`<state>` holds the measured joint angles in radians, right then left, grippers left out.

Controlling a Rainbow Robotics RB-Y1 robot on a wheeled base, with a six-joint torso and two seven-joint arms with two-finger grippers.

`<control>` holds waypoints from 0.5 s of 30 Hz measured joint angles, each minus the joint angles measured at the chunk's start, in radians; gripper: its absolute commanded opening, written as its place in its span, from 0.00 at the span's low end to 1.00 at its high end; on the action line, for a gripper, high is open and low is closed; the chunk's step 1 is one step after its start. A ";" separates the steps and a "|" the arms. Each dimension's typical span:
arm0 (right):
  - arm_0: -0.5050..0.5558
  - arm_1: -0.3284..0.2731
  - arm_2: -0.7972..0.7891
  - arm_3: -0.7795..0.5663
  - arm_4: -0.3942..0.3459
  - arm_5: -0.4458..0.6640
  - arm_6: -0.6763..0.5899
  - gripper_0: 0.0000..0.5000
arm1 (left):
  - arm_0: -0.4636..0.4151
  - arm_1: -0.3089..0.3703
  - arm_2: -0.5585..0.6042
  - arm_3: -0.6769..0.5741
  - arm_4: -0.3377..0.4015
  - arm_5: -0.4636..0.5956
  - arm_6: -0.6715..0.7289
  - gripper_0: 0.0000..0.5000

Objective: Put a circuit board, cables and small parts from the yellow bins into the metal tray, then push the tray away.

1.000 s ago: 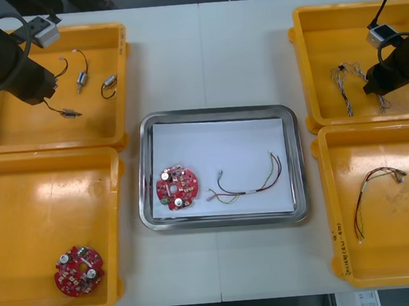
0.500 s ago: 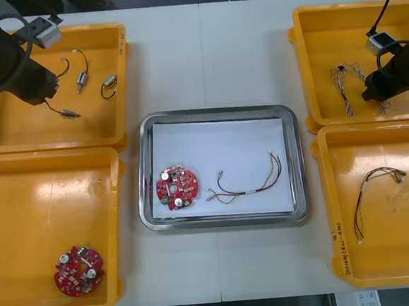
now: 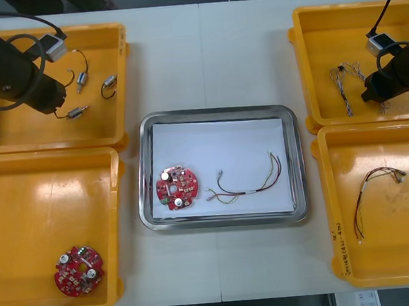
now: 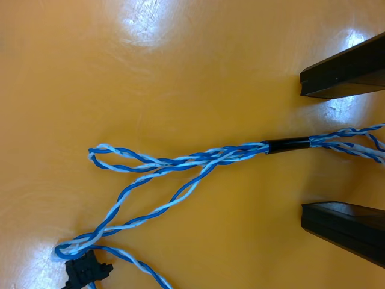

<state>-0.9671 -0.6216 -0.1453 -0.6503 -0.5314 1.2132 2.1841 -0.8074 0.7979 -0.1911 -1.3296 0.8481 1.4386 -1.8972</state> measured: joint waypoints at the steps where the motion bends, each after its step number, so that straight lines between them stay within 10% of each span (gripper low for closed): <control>1: 0.000 0.000 0.000 0.000 0.000 0.000 0.000 0.63 | 0.000 0.000 -0.002 0.010 0.000 -0.007 0.000 0.00; 2: 0.000 0.000 0.000 0.000 -0.002 0.000 0.000 0.06 | 0.000 0.000 -0.002 0.020 0.000 -0.013 0.000 0.00; 3: 0.001 0.000 0.000 0.000 -0.004 0.000 0.000 0.00 | 0.000 0.000 -0.002 0.027 0.000 -0.017 0.000 0.00; 15: 0.002 0.000 0.000 -0.006 -0.006 0.002 0.000 0.00 | 0.018 0.000 -0.002 0.047 -0.004 -0.108 0.000 0.00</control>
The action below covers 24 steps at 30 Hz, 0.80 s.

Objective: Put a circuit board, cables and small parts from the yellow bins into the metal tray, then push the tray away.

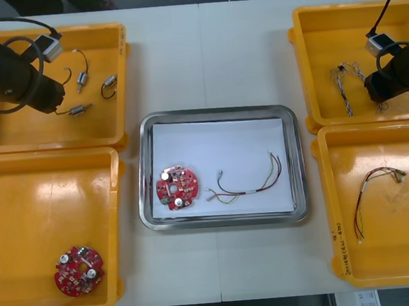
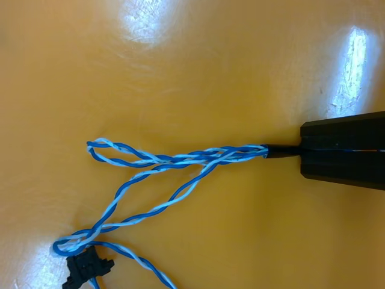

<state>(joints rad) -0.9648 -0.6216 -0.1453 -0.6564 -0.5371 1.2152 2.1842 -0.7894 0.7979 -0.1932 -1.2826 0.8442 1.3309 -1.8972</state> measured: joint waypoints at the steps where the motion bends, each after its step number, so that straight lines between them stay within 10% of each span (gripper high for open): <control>1: 0.001 0.000 0.000 -0.006 0.000 0.004 0.000 0.00 | 0.003 0.000 0.000 0.001 -0.001 -0.001 0.000 0.00; 24: 0.029 0.000 -0.062 -0.510 0.125 0.530 0.000 0.00 | 0.082 0.000 -0.062 0.051 -0.004 -0.117 0.000 0.00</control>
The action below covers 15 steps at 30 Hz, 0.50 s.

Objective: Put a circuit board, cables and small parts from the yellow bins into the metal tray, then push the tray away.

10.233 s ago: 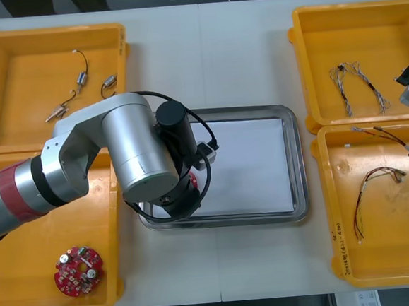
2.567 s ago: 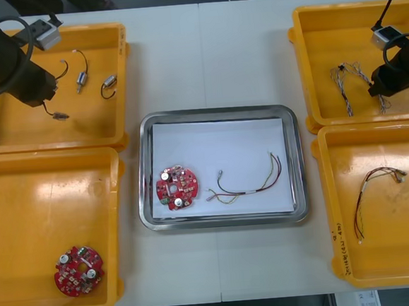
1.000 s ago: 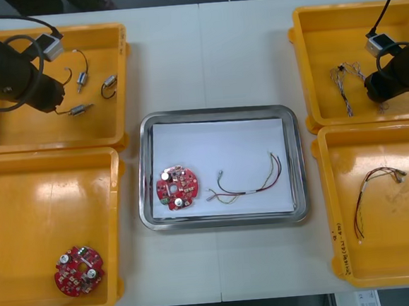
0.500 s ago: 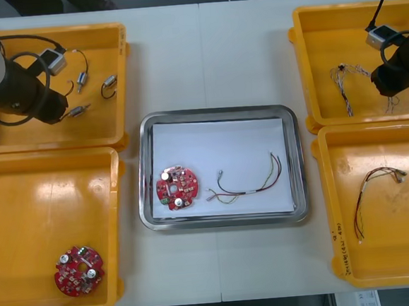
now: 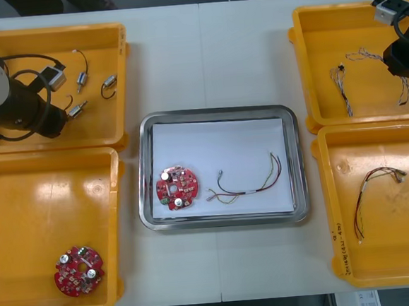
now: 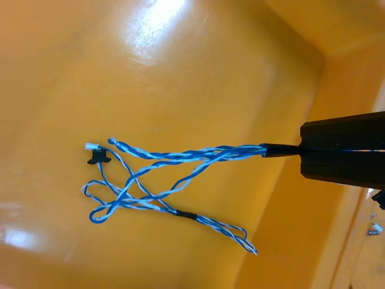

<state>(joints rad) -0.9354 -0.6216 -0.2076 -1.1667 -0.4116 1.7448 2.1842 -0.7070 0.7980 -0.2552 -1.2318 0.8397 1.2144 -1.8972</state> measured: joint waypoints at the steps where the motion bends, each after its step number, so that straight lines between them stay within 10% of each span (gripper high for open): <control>1: 0.000 0.000 0.000 -0.015 0.000 0.015 0.000 0.00 | 0.002 0.000 0.000 0.000 0.000 -0.004 0.000 0.00; 5: 0.000 0.000 0.000 -0.065 0.000 0.071 0.000 0.00 | 0.006 0.000 0.000 0.000 0.000 -0.017 0.000 0.10; 9: 0.001 0.000 0.000 -0.104 0.000 0.117 0.002 0.00 | 0.006 0.000 0.000 0.000 0.000 -0.019 0.000 1.00; 15: 0.001 0.000 0.037 -0.173 0.001 0.143 0.005 0.00 | 0.006 0.000 0.000 0.000 0.003 -0.020 0.000 1.00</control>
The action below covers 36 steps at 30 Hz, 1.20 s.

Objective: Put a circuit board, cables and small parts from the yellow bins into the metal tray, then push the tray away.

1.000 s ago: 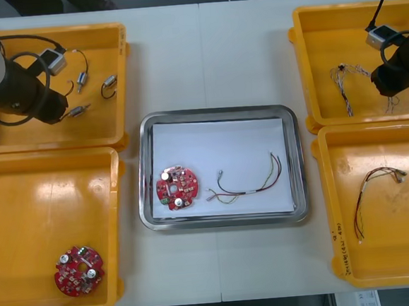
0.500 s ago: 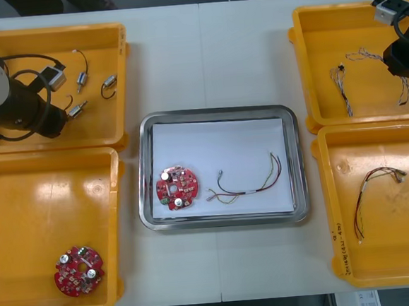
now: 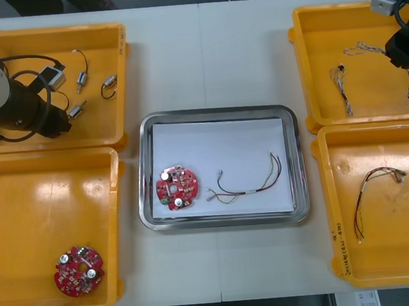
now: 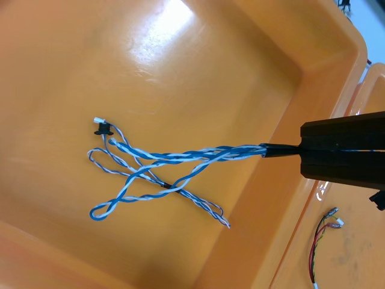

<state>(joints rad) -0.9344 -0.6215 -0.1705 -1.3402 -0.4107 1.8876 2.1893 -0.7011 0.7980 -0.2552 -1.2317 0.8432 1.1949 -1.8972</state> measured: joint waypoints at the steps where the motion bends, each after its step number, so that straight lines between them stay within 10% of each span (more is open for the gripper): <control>1: 0.000 0.000 0.011 -0.011 0.002 0.001 0.000 0.00 | 0.000 0.000 0.000 0.000 0.001 0.000 0.000 1.00; 36: 0.000 0.000 0.045 -0.129 -0.072 0.028 0.091 0.00 | 0.000 0.005 0.065 0.000 0.008 0.000 0.000 1.00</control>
<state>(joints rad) -0.9343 -0.6215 -0.1256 -1.4689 -0.4826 1.9155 2.2800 -0.7011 0.8025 -0.1898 -1.2319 0.8516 1.1948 -1.8973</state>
